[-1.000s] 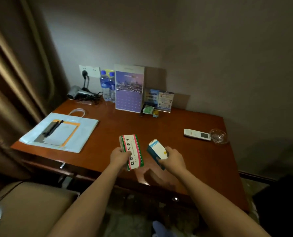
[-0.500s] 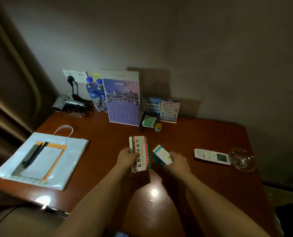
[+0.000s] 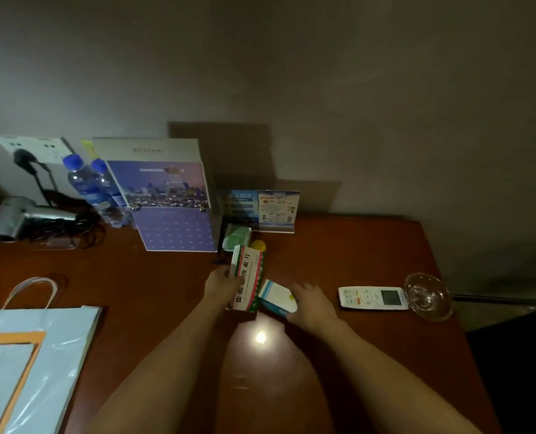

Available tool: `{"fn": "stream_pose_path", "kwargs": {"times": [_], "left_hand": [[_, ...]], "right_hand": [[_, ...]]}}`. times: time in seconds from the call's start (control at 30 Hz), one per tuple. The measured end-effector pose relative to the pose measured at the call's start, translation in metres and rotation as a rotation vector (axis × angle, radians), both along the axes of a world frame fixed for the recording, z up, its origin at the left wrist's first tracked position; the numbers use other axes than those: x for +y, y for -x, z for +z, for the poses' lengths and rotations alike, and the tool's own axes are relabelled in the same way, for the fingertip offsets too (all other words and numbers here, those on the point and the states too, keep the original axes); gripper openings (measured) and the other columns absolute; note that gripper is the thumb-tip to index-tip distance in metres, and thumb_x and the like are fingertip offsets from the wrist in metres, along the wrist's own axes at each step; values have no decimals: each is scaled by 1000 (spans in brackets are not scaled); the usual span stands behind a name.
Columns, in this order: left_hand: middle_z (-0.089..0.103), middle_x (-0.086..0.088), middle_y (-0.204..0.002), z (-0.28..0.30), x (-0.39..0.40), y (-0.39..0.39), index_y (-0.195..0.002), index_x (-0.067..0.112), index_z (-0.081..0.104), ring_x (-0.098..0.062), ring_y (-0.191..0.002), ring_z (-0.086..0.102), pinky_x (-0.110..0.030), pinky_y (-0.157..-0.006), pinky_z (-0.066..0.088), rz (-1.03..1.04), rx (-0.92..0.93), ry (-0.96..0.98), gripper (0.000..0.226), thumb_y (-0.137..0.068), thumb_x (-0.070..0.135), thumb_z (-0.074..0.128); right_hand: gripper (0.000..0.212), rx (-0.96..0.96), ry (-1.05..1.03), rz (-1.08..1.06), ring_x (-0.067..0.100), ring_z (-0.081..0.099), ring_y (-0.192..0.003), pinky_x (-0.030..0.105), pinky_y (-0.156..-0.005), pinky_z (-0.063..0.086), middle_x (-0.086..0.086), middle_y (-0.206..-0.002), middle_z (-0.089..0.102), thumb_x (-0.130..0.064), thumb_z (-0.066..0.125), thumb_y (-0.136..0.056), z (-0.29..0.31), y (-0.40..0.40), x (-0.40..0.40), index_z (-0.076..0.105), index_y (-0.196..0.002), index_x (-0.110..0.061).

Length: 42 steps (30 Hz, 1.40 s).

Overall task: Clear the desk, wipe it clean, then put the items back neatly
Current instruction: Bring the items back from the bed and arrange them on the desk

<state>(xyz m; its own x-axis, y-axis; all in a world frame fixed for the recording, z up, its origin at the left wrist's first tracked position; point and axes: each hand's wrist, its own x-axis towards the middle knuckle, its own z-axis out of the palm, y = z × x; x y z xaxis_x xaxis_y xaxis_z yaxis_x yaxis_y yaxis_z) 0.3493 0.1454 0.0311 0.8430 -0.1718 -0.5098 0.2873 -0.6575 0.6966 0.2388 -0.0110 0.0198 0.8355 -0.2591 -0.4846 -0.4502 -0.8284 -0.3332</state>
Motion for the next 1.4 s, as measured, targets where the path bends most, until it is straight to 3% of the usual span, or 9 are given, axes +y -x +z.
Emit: {"fn": "stream_pose_path", "kwargs": {"times": [0.17,0.3,0.47,0.63,0.77,0.87,0.93,1.07,1.4], "left_hand": [[63,-9,-117,-14,-10,-10,-118,11,57,-21,-97,61,-29,-76,50,-101,-69,-59,25,-93,14,56],[62,-7,-115,-20,-7,-25,-118,13,55,-15,-94,59,-20,-66,43,-187,-131,-108,24,-94,16,54],[62,-6,-116,-15,-12,-47,-129,16,50,-16,-96,62,-28,-76,54,-294,-187,-149,33,-96,23,51],[60,-1,-116,8,-30,-66,-123,27,52,-15,-99,59,-31,-82,51,-570,-344,-238,29,-95,35,51],[56,-1,-124,14,-50,-83,-123,28,53,-17,-114,53,-35,-94,48,-689,-473,-278,31,-93,33,55],[56,-5,-122,15,-61,-94,-118,18,60,-17,-112,53,-21,-90,41,-592,-493,-190,28,-90,23,60],[57,-9,-120,12,-64,-98,-112,10,63,-19,-110,55,-16,-84,38,-489,-487,-133,23,-91,17,60],[58,-14,-120,-6,-69,-105,-108,3,62,-21,-107,58,-16,-79,40,-370,-449,-78,18,-92,9,57],[58,-12,-121,-42,-80,-118,-116,4,60,-22,-112,57,-26,-91,48,-266,-437,-4,26,-89,4,59]], "right_hand": [[58,48,0,48,24,39,-123,32,-94,41,8,-133,45,-29,64,-85,-17,-14,-8,39,-137,-20],[69,32,-71,64,22,41,-122,31,-93,41,6,-132,46,-38,71,-80,-24,-19,-12,37,-138,-20],[81,-124,-308,-151,16,47,-123,32,-99,46,3,-139,46,-35,78,-74,-13,-43,-29,36,-141,-20],[61,-373,-293,-159,15,45,-124,29,-100,44,-2,-135,43,-19,68,-85,7,-78,-40,41,-139,-22],[35,-499,-351,-267,12,57,-106,16,-81,47,0,-122,55,-13,61,-90,4,-93,-47,54,-124,-17],[24,-531,-436,-406,11,60,-87,15,-67,48,1,-111,62,-12,61,-90,-1,-99,-59,59,-114,-16],[21,-517,-433,-429,12,61,-83,23,-69,52,1,-107,64,-14,62,-90,-7,-101,-69,59,-110,-18],[21,-463,-384,-440,15,62,-90,36,-80,56,1,-109,64,-14,62,-90,-20,-111,-82,60,-111,-18],[24,-414,-319,-444,15,57,-106,23,-85,46,5,-116,64,-11,59,-92,-44,-131,-92,60,-116,-11]]}}
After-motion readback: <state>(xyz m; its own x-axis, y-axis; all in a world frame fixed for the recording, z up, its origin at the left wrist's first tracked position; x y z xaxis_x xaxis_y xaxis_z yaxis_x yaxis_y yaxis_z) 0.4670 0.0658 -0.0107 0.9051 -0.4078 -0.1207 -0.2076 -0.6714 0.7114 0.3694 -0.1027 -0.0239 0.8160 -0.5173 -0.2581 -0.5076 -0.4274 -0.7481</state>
